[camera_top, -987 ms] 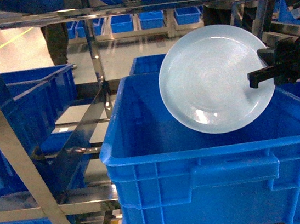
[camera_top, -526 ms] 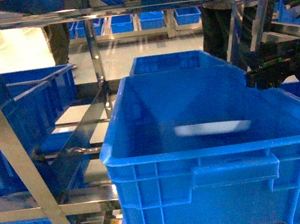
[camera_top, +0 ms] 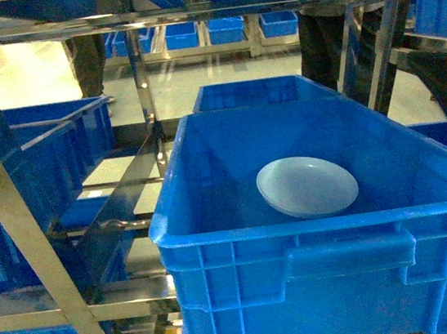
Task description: Place blue tray on left shelf second layer neatly
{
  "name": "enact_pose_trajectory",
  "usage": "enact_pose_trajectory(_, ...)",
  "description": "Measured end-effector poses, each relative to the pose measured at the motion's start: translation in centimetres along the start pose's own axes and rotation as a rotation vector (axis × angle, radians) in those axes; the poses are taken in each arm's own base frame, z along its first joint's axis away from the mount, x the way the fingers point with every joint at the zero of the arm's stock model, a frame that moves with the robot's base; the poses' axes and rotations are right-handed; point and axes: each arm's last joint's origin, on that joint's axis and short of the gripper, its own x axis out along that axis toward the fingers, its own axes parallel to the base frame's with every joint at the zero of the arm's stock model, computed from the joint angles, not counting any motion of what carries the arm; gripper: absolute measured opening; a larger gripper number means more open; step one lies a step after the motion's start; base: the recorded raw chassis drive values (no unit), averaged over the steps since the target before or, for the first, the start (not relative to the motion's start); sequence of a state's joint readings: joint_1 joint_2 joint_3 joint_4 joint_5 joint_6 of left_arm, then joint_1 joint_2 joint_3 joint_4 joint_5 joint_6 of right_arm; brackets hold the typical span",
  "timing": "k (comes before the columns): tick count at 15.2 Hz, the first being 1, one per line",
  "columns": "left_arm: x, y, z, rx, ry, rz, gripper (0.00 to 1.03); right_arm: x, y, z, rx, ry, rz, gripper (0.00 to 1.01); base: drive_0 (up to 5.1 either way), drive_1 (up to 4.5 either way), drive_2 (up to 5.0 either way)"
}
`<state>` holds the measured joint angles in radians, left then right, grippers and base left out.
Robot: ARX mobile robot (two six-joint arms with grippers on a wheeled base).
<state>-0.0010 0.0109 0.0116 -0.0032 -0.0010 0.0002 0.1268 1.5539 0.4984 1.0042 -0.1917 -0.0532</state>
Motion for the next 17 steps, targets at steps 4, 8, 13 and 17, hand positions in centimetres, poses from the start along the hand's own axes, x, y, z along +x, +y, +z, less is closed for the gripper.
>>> enact_pose_trajectory(4, 0.0, 0.0, 0.0, 0.0, 0.0, 0.0, 0.98, -6.1, -1.3, 0.5, -0.008, -0.008, -0.036, 0.98, 0.0, 0.0, 0.0)
enact_pose_trajectory(8, 0.0, 0.0, 0.0, 0.0, 0.0, 0.0, 0.98, -10.5, -2.3, 0.2, -0.001, -0.002, -0.111, 0.98, 0.0, 0.0, 0.0)
enact_pose_trajectory(13, 0.0, 0.0, 0.0, 0.0, 0.0, 0.0, 0.98, -16.5, -4.5, -2.2, 0.046, 0.066, -0.244, 0.98, 0.0, 0.0, 0.0)
enact_pose_trajectory(17, 0.0, 0.0, 0.0, 0.0, 0.0, 0.0, 0.98, -20.2, -4.1, -2.8, 0.037, 0.081, -0.244, 0.98, 0.0, 0.0, 0.0)
